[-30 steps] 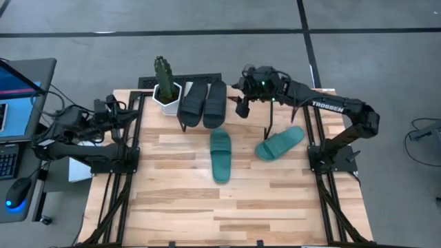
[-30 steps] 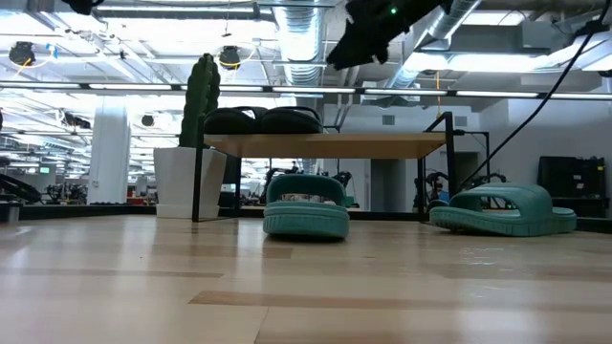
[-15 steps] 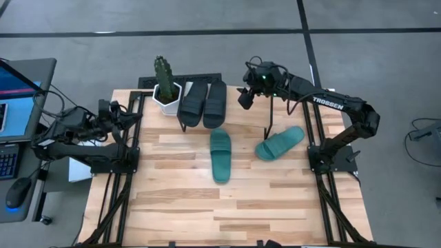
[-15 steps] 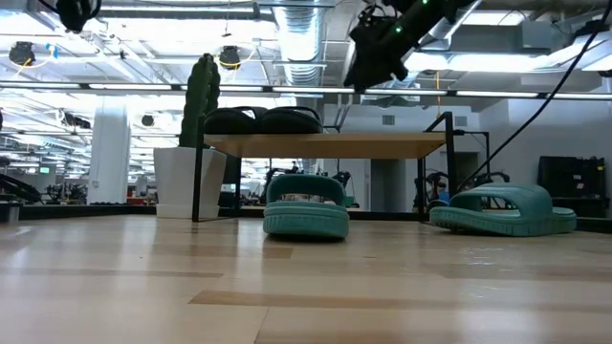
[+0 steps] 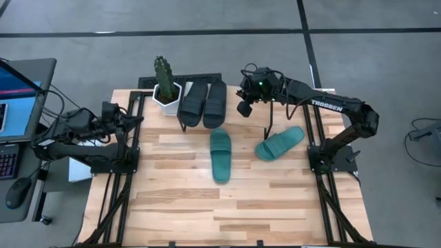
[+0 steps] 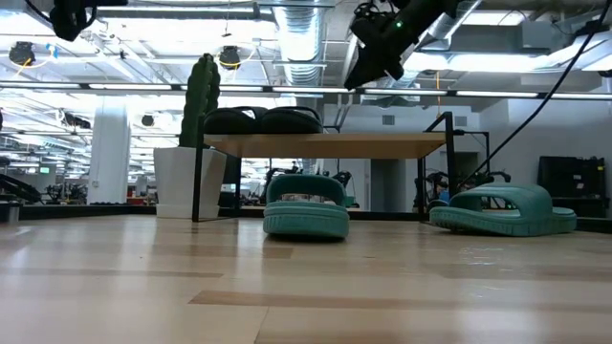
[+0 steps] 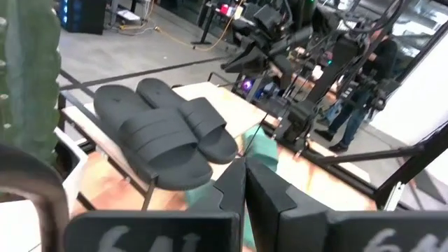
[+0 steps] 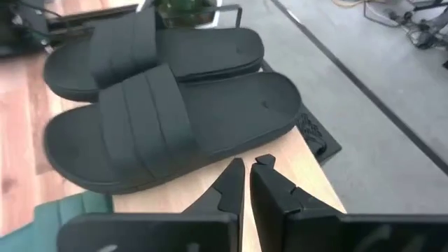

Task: Pick and place slides into the shelf
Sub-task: Put the black slides on the shelf

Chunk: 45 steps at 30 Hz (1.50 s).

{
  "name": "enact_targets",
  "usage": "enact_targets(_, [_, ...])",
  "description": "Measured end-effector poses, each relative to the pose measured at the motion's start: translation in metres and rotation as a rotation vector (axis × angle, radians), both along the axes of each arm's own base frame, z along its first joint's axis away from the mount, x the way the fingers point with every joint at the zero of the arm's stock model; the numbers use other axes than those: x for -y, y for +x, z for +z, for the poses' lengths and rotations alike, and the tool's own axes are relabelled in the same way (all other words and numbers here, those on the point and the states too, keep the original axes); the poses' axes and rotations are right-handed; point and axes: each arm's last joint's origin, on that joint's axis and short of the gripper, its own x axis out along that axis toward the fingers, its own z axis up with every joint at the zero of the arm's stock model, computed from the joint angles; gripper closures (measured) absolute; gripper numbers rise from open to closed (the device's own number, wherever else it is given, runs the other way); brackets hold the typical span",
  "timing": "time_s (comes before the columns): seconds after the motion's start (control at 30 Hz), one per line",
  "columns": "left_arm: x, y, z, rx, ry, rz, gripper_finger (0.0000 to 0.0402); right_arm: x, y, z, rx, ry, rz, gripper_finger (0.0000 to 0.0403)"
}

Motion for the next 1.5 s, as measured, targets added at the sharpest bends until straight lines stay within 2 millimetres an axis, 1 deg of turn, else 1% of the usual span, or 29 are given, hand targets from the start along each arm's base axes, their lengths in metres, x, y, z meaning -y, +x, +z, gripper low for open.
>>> enact_targets(0.07, [0.000, 0.000, -0.002, -0.017, 0.000, 0.001, 0.0401, 0.001, 0.003, -0.005, -0.016, 0.015, 0.006, 0.0386])
enact_targets(0.13, [0.000, -0.001, -0.003, -0.027, -0.003, 0.001, 0.0401, 0.004, 0.005, -0.015, -0.060, 0.047, 0.012, 0.0391])
enact_targets(0.2, [0.000, 0.000, -0.002, -0.023, -0.007, 0.003, 0.0401, 0.007, 0.014, -0.022, -0.084, 0.077, 0.025, 0.0399])
enact_targets(0.3, [0.000, 0.000, -0.002, -0.025, 0.003, 0.004, 0.0401, 0.015, 0.031, -0.033, -0.138, 0.111, 0.016, 0.0398])
enact_targets(0.4, [0.000, 0.000, -0.002, -0.022, 0.010, 0.011, 0.0401, 0.023, 0.043, -0.034, -0.183, 0.132, 0.010, 0.0401])
enact_targets(0.6, [0.000, 0.000, -0.002, -0.025, 0.012, 0.013, 0.0401, 0.038, 0.059, -0.036, -0.294, 0.157, -0.026, 0.0402])
enact_targets(0.67, [0.000, -0.001, -0.002, -0.029, 0.012, 0.014, 0.0401, 0.041, 0.065, -0.035, -0.312, 0.162, -0.025, 0.0402])
enact_targets(0.83, [-0.001, -0.001, -0.003, -0.034, 0.013, 0.020, 0.0401, 0.043, 0.078, -0.045, -0.394, 0.196, -0.016, 0.0402])
enact_targets(0.9, [-0.001, -0.001, -0.003, -0.039, 0.014, 0.022, 0.0401, 0.045, 0.084, -0.045, -0.393, 0.191, -0.009, 0.0402])
enact_targets(1.03, [-0.001, -0.001, -0.003, -0.040, 0.014, 0.024, 0.0401, 0.045, 0.090, -0.043, -0.395, 0.182, 0.004, 0.0402])
enact_targets(1.17, [-0.001, -0.001, -0.003, -0.040, 0.014, 0.026, 0.0401, 0.046, 0.092, -0.031, -0.356, 0.161, 0.002, 0.0403])
enact_targets(1.3, [-0.001, -0.001, -0.003, -0.041, 0.015, 0.026, 0.0401, 0.047, 0.092, -0.024, -0.342, 0.156, 0.000, 0.0403])
enact_targets(1.4, [-0.001, -0.001, -0.004, -0.043, 0.015, 0.026, 0.0401, 0.046, 0.091, -0.024, -0.350, 0.156, -0.002, 0.0403])
enact_targets(1.5, [-0.001, -0.001, -0.004, -0.046, 0.015, 0.025, 0.0401, 0.046, 0.087, -0.026, -0.406, 0.132, -0.051, 0.0403])
